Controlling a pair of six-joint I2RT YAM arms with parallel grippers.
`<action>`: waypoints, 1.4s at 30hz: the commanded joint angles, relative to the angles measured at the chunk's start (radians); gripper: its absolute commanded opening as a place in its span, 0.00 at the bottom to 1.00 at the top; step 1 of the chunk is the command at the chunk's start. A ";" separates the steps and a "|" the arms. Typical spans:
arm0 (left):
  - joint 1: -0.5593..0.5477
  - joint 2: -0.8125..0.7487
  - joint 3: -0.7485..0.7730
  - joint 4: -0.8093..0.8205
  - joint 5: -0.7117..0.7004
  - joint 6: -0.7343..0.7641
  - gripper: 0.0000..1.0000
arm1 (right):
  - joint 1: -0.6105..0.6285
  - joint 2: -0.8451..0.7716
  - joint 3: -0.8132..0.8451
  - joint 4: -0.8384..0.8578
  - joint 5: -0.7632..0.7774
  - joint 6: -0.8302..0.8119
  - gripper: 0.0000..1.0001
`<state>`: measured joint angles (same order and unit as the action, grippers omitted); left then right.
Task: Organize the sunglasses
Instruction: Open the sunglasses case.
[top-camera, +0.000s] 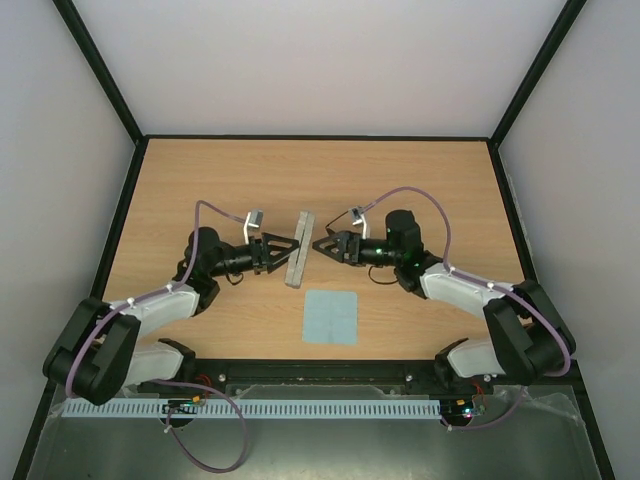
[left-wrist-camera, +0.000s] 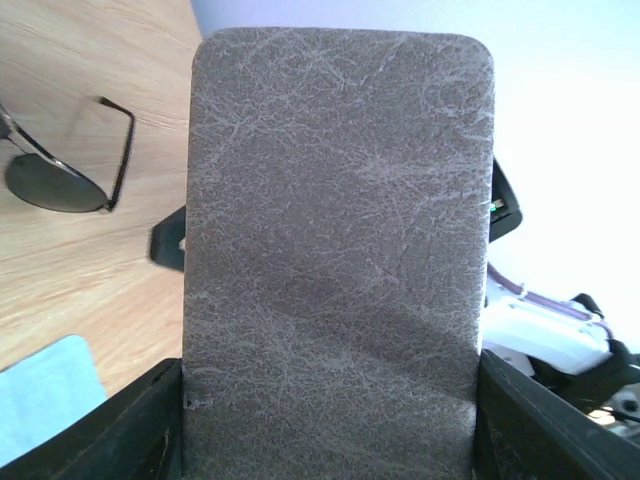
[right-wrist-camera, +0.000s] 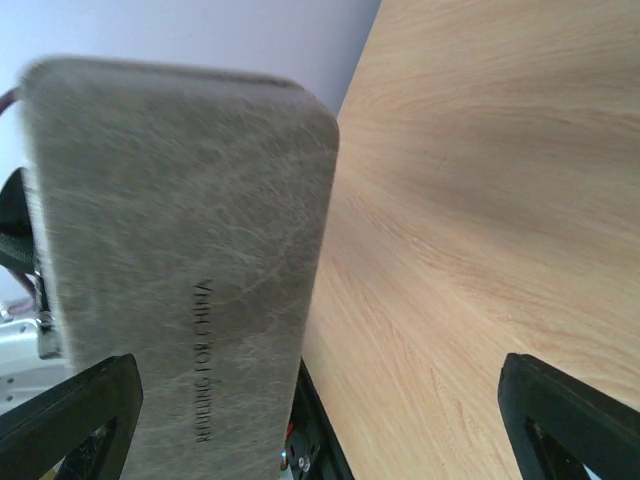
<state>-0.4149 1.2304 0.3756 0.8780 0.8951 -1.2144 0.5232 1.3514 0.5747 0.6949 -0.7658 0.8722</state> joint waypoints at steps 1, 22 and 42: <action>0.005 0.044 -0.025 0.337 0.071 -0.170 0.39 | 0.038 0.022 0.020 0.051 -0.008 -0.012 0.99; -0.002 0.100 -0.040 0.403 0.060 -0.189 0.38 | 0.070 0.059 -0.048 0.383 -0.048 0.149 0.98; -0.032 0.141 -0.037 0.423 0.047 -0.179 0.38 | 0.110 0.153 -0.022 0.472 -0.046 0.198 0.80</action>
<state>-0.4397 1.3655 0.3363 1.1458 0.9417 -1.3949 0.6209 1.4872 0.5301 1.1004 -0.7937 1.0595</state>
